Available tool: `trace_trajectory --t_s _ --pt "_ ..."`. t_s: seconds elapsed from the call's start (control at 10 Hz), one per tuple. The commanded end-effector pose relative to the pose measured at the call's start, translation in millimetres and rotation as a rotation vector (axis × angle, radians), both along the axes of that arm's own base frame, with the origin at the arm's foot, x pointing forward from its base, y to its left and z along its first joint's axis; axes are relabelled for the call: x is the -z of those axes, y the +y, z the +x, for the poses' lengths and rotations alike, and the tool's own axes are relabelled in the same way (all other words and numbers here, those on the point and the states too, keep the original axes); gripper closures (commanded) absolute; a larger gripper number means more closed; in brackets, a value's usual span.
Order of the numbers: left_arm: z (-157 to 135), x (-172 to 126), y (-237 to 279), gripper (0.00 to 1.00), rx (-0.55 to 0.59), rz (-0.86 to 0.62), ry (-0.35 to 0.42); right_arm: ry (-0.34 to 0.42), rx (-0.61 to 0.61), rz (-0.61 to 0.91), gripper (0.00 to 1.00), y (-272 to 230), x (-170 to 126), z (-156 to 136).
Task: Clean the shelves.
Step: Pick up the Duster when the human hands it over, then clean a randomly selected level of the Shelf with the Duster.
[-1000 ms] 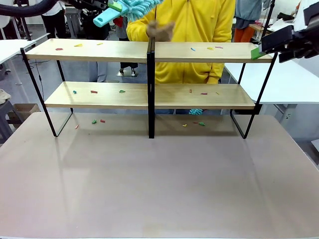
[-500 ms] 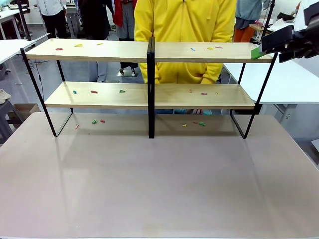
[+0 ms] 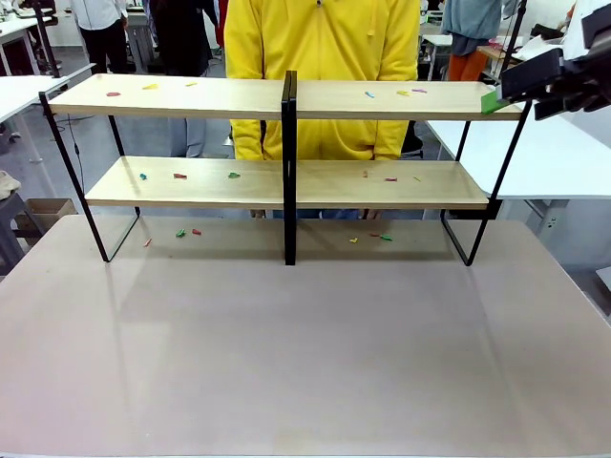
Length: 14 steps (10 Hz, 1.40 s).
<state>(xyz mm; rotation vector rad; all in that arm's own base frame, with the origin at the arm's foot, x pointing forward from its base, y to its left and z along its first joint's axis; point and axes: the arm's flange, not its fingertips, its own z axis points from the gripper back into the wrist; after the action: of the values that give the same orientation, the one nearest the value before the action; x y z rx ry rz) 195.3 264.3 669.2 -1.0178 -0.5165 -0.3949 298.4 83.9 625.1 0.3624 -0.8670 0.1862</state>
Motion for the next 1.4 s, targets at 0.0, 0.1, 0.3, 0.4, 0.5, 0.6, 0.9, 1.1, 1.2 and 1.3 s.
trace_trajectory --t_s 0.0,0.1,0.3,0.4,0.5,0.6,0.9,1.1,1.2,1.3 --pt "1 28 13 1.00 -0.278 -0.088 0.031 -0.001 -0.003 0.005 0.00 0 0 0" --pt "0 0 0 1.00 0.000 0.000 0.000 -0.001 -0.003 0.005 0.00 0 0 0" --pt "0 0 0 1.00 0.000 0.000 0.000 -0.001 -0.003 0.005 0.00 0 0 0" --pt "0 0 0 1.00 0.000 0.000 0.000 -0.001 -0.003 0.005 0.00 0 0 0" --pt "0 0 0 1.00 0.000 0.000 0.000 -0.001 -0.003 0.005 0.00 0 0 0" --pt "0 0 0 1.00 0.000 0.000 0.000 -0.001 -0.003 0.005 0.00 0 0 0" --pt "0 0 0 1.00 0.000 0.000 0.000 -0.001 -0.003 0.005 0.00 0 0 0" --pt "-1 5 -56 0.88 0.175 0.144 0.023 -0.001 -0.003 0.005 0.00 0 0 0" --pt "0 18 -117 0.88 0.375 0.259 0.068 -0.001 -0.003 0.005 0.00 0 0 0" --pt "9 48 -180 0.88 0.391 0.415 0.127 -0.001 -0.003 0.005 0.00 0 0 0"
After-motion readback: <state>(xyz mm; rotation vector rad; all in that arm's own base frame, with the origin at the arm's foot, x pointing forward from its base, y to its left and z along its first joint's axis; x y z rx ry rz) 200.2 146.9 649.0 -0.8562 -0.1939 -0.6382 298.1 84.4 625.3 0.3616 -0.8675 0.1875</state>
